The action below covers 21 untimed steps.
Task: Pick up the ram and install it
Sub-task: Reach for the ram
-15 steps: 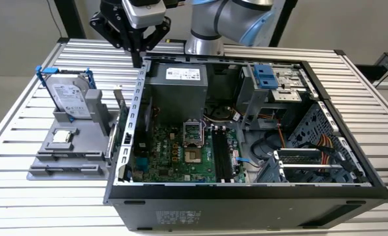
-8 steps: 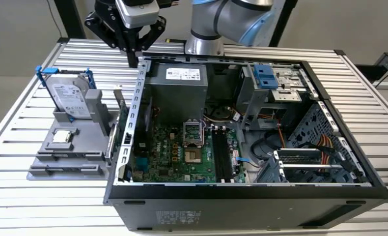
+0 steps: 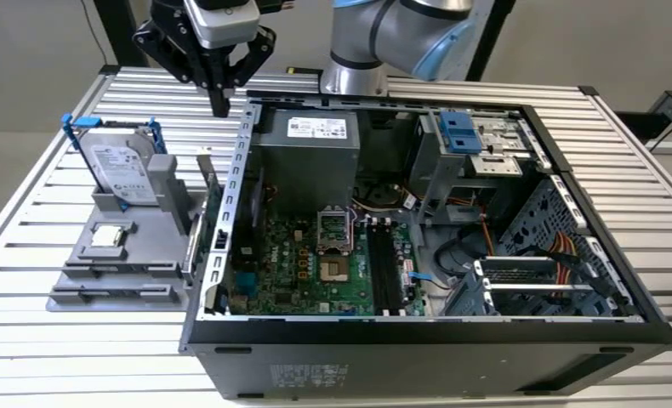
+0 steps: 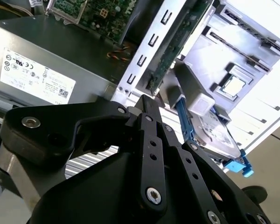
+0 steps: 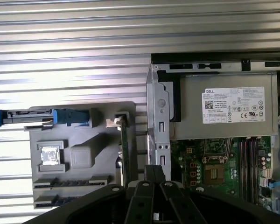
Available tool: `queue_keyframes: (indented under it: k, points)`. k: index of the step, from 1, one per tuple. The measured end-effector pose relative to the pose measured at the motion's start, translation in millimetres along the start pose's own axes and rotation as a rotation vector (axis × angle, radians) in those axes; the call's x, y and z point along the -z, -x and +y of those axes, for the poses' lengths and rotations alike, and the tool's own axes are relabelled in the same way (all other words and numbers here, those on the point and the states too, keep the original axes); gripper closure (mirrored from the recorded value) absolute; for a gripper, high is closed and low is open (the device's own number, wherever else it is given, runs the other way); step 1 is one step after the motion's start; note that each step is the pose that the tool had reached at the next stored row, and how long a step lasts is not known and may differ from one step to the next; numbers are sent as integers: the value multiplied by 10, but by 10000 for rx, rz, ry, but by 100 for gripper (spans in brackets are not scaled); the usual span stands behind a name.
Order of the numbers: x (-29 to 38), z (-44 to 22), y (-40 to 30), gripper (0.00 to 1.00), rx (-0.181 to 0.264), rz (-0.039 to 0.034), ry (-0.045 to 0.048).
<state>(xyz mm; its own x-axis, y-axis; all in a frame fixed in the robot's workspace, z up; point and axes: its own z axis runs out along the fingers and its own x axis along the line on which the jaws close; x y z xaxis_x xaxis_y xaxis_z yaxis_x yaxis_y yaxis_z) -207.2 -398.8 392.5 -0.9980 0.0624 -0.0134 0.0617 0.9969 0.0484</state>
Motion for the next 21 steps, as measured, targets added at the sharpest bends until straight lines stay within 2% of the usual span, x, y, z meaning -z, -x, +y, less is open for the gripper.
queue_keyframes:
  k: [21]
  points:
    - [5, -18, -292, 100, 64, 4, 0]
